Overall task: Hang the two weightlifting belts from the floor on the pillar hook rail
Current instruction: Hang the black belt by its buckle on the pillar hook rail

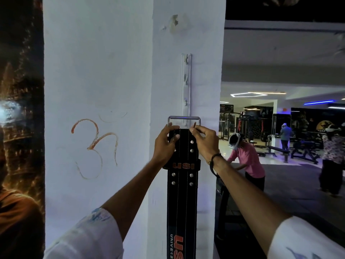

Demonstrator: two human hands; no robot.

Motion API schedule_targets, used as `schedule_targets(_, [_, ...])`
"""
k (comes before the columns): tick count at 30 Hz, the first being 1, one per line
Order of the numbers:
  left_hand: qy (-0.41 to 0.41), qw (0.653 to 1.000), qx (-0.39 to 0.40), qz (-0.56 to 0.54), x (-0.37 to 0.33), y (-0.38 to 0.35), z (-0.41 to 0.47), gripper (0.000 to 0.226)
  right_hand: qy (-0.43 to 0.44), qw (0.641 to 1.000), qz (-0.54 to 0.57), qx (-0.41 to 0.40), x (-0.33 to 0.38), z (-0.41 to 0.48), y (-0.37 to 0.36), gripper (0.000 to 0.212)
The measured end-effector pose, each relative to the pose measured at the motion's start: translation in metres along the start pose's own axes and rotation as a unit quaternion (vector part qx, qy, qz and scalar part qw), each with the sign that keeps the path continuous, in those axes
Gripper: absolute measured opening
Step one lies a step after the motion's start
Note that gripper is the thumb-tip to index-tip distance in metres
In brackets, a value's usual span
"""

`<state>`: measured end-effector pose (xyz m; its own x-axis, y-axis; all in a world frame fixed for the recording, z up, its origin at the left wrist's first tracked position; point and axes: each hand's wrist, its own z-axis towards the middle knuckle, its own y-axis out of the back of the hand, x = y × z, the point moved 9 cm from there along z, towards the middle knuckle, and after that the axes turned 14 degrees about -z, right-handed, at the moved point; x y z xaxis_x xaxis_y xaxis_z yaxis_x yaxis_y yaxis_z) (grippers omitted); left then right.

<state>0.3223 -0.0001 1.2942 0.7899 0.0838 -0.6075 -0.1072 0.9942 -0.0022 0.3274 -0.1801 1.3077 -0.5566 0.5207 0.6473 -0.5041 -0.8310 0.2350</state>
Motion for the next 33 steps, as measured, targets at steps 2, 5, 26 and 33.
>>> schedule_targets(2, [0.014,1.000,-0.004,-0.007,0.009,0.003,0.001,0.031,-0.010,1.000,-0.015,0.018,-0.003,0.003,-0.006,0.037])
schedule_targets(5, [0.019,1.000,-0.014,-0.010,0.014,0.005,-0.005,0.030,-0.017,0.999,-0.030,0.029,-0.006,0.001,-0.009,0.033])
schedule_targets(26, [0.074,0.967,-0.087,0.230,-0.020,0.025,0.012,0.065,-0.123,0.988,-0.088,0.013,-0.005,0.009,0.000,0.050])
schedule_targets(33, [0.124,0.944,-0.071,0.298,-0.025,0.017,0.023,0.047,-0.156,0.979,-0.131,0.031,0.002,0.010,0.002,0.035])
